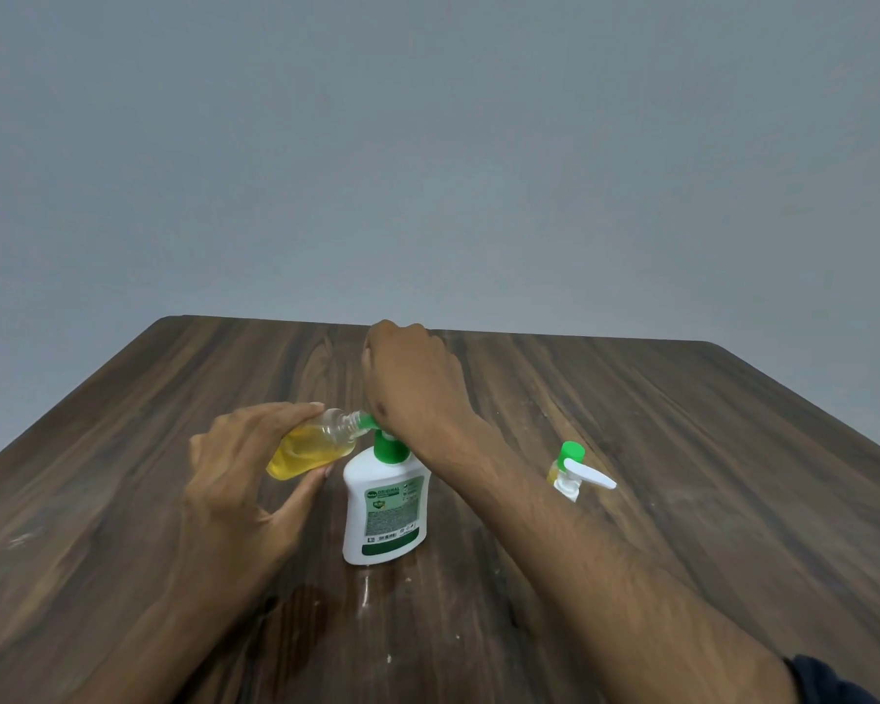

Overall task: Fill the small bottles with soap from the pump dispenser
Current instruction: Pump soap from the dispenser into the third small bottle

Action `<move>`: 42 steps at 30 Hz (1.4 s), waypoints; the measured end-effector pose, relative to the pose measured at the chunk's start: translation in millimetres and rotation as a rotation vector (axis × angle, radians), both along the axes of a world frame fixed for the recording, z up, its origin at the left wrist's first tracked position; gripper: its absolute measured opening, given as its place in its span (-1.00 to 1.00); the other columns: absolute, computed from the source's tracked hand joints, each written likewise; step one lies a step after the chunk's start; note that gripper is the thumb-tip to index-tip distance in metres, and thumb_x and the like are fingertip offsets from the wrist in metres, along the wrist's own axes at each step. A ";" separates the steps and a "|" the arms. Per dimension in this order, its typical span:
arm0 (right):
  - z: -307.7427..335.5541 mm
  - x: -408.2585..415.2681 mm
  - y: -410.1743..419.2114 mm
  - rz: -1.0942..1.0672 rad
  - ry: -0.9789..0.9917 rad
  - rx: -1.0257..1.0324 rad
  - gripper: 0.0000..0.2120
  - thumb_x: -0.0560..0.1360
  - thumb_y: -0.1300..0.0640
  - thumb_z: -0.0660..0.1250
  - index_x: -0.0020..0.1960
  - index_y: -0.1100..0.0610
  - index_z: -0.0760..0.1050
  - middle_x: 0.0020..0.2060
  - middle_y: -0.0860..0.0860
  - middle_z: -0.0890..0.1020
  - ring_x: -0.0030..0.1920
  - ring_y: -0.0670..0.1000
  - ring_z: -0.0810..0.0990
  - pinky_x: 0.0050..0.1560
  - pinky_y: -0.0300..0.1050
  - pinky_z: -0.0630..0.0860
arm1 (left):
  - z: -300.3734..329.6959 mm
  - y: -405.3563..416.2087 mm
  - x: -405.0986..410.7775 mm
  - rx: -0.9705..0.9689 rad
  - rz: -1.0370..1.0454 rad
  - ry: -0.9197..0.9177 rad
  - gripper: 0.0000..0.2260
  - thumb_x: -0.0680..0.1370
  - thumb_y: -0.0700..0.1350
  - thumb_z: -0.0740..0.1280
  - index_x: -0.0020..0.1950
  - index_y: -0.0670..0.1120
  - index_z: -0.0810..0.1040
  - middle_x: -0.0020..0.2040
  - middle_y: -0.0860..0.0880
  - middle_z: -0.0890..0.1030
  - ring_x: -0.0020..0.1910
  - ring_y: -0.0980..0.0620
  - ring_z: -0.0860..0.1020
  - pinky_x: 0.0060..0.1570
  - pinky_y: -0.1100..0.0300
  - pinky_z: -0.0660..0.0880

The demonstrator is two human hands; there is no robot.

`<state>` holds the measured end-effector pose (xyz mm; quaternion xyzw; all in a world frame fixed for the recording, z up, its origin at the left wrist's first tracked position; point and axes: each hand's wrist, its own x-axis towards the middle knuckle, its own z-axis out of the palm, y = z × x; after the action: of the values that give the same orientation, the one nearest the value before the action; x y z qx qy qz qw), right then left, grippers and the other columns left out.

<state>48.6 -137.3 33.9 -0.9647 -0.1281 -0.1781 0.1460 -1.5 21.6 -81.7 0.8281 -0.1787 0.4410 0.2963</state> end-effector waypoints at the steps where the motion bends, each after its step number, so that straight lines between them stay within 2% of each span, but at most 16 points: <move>1: 1.2 -0.4 -0.4 0.006 -0.003 -0.010 -0.84 0.60 0.26 0.29 -0.09 0.12 0.33 -0.33 -0.03 0.32 -0.24 0.07 0.43 -0.30 -0.07 0.29 | -0.4 0.4 0.1 0.000 0.000 0.002 -0.59 0.43 -0.11 0.53 0.27 -0.14 0.65 0.18 -0.07 0.66 0.15 -0.12 0.59 0.16 0.04 0.37; 5: 3.1 -0.2 -1.8 0.009 -0.014 -0.015 -0.81 0.57 0.28 0.31 -0.10 0.12 0.31 -0.32 -0.03 0.32 -0.35 -0.02 0.33 -0.41 -0.11 0.18 | -0.7 1.1 -0.1 -0.003 0.006 0.001 -0.59 0.43 -0.11 0.53 0.27 -0.14 0.65 0.18 -0.08 0.66 0.15 -0.13 0.59 0.18 0.07 0.35; 9: 1.3 -1.0 -0.8 0.001 -0.005 -0.008 -0.82 0.58 0.28 0.29 -0.11 0.12 0.32 -0.33 -0.04 0.32 -0.26 0.06 0.41 -0.34 -0.08 0.26 | -1.7 1.8 0.6 0.001 -0.001 0.002 -0.59 0.45 -0.08 0.51 0.28 -0.14 0.65 0.19 -0.08 0.66 0.16 -0.11 0.59 0.17 0.05 0.36; 13: 3.2 0.1 -2.6 0.001 -0.009 -0.004 -0.80 0.57 0.28 0.30 -0.13 0.12 0.31 -0.32 -0.02 0.34 -0.33 0.01 0.37 -0.41 -0.10 0.18 | -0.6 0.1 0.0 -0.010 -0.005 0.000 -0.59 0.44 -0.09 0.52 0.27 -0.13 0.65 0.19 -0.06 0.66 0.15 -0.11 0.59 0.17 0.04 0.36; 16: 0.1 -0.1 -0.4 -0.005 -0.005 0.005 -0.83 0.59 0.27 0.29 -0.11 0.11 0.33 -0.34 -0.04 0.34 -0.27 0.05 0.43 -0.36 -0.09 0.24 | -0.8 0.8 0.0 -0.013 -0.001 0.004 -0.60 0.44 -0.10 0.52 0.27 -0.13 0.65 0.18 -0.06 0.66 0.15 -0.12 0.59 0.18 0.07 0.35; 18: 1.9 -1.0 -0.2 0.004 -0.016 -0.007 -0.83 0.60 0.26 0.28 -0.10 0.12 0.33 -0.33 -0.04 0.33 -0.30 0.02 0.39 -0.39 -0.10 0.21 | -1.0 1.3 -0.3 -0.010 -0.001 -0.002 -0.59 0.44 -0.10 0.52 0.27 -0.14 0.65 0.18 -0.07 0.66 0.15 -0.12 0.59 0.19 0.13 0.34; 21: 2.5 0.4 -1.5 -0.001 -0.043 -0.004 -0.82 0.61 0.26 0.26 -0.13 0.12 0.33 -0.33 -0.03 0.34 -0.36 -0.02 0.34 -0.43 -0.12 0.15 | -0.4 0.6 -0.7 -0.011 -0.007 -0.010 -0.59 0.44 -0.10 0.52 0.27 -0.13 0.64 0.19 -0.05 0.66 0.15 -0.10 0.59 0.18 0.07 0.36; 25: -0.8 1.1 -0.1 0.000 -0.028 0.008 -0.86 0.60 0.27 0.25 -0.10 0.12 0.35 -0.33 -0.03 0.33 -0.25 0.08 0.45 -0.35 -0.06 0.27 | -0.9 0.7 0.6 -0.009 -0.019 -0.020 -0.60 0.47 -0.05 0.49 0.29 -0.10 0.63 0.20 -0.04 0.65 0.16 -0.09 0.58 0.14 -0.02 0.40; 29: 2.0 -0.5 -1.8 0.014 -0.019 -0.012 -0.83 0.60 0.25 0.29 -0.08 0.12 0.32 -0.32 -0.04 0.30 -0.34 -0.02 0.33 -0.42 -0.12 0.16 | -0.8 0.8 0.3 -0.016 -0.017 -0.017 -0.61 0.48 -0.04 0.48 0.28 -0.11 0.64 0.19 -0.04 0.65 0.16 -0.10 0.59 0.14 -0.04 0.40; 33: 0.3 -0.1 -0.6 0.004 -0.019 -0.007 -0.84 0.58 0.27 0.29 -0.09 0.13 0.33 -0.31 -0.02 0.33 -0.25 0.08 0.43 -0.33 -0.09 0.27 | -1.6 0.8 1.1 -0.012 -0.018 -0.021 -0.61 0.47 -0.05 0.49 0.28 -0.09 0.64 0.19 -0.02 0.65 0.16 -0.08 0.58 0.11 -0.04 0.40; 37: 2.8 -0.3 -1.3 -0.003 -0.039 0.009 -0.83 0.60 0.26 0.28 -0.11 0.12 0.32 -0.31 -0.02 0.35 -0.32 0.01 0.38 -0.41 -0.09 0.20 | -1.1 0.8 1.1 -0.014 -0.007 -0.014 -0.60 0.45 -0.08 0.51 0.28 -0.11 0.64 0.19 -0.03 0.66 0.16 -0.10 0.59 0.11 -0.04 0.40; 40: -0.6 0.3 -0.2 -0.012 -0.018 0.017 -0.87 0.59 0.27 0.28 -0.08 0.13 0.35 -0.26 0.00 0.39 -0.21 0.10 0.45 -0.29 -0.06 0.33 | -2.3 1.7 1.7 -0.009 -0.007 -0.010 -0.61 0.46 -0.06 0.50 0.27 -0.12 0.65 0.18 -0.04 0.66 0.16 -0.11 0.59 0.11 -0.03 0.39; 42: 2.4 -1.6 -0.2 -0.001 -0.003 -0.008 -0.84 0.57 0.28 0.30 -0.07 0.13 0.33 -0.28 -0.01 0.35 -0.19 0.10 0.44 -0.25 -0.04 0.34 | -2.3 2.0 1.8 -0.006 -0.010 -0.011 -0.61 0.48 -0.02 0.47 0.28 -0.12 0.65 0.18 -0.04 0.66 0.16 -0.09 0.58 0.13 0.01 0.37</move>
<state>47.1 -137.5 36.4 -0.9651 -0.1284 -0.1790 0.1418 0.3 23.5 -84.0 0.8239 -0.1834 0.4446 0.2999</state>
